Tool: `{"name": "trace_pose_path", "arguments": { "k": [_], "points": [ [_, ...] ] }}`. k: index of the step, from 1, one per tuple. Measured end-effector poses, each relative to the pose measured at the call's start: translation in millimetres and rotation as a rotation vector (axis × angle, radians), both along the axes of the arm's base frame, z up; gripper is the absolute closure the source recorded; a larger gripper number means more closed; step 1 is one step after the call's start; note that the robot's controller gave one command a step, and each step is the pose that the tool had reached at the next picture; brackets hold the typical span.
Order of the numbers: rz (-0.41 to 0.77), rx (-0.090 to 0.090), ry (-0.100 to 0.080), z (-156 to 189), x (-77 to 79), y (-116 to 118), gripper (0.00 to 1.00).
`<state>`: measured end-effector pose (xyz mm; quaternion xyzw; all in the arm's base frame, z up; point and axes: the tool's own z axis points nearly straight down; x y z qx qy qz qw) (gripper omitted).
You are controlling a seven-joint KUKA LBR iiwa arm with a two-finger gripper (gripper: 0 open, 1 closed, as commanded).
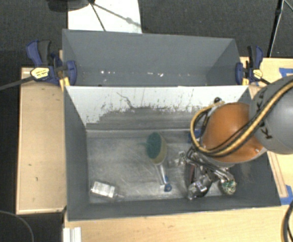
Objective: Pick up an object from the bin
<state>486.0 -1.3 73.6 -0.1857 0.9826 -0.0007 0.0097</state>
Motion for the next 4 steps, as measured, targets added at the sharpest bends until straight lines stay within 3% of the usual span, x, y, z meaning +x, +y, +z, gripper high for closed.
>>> {"name": "trace_pose_path", "arguments": {
  "k": [1,2,3,4],
  "points": [
    [0.01,0.008,0.011,-1,14.4,-97,0.0],
    [-0.147,0.009,0.021,8,28.8,-120,0.0],
    [-0.147,0.012,0.023,8,28.5,-119,1.0],
    [-0.149,0.009,0.021,8,29.0,-120,0.0]
  ]
}}
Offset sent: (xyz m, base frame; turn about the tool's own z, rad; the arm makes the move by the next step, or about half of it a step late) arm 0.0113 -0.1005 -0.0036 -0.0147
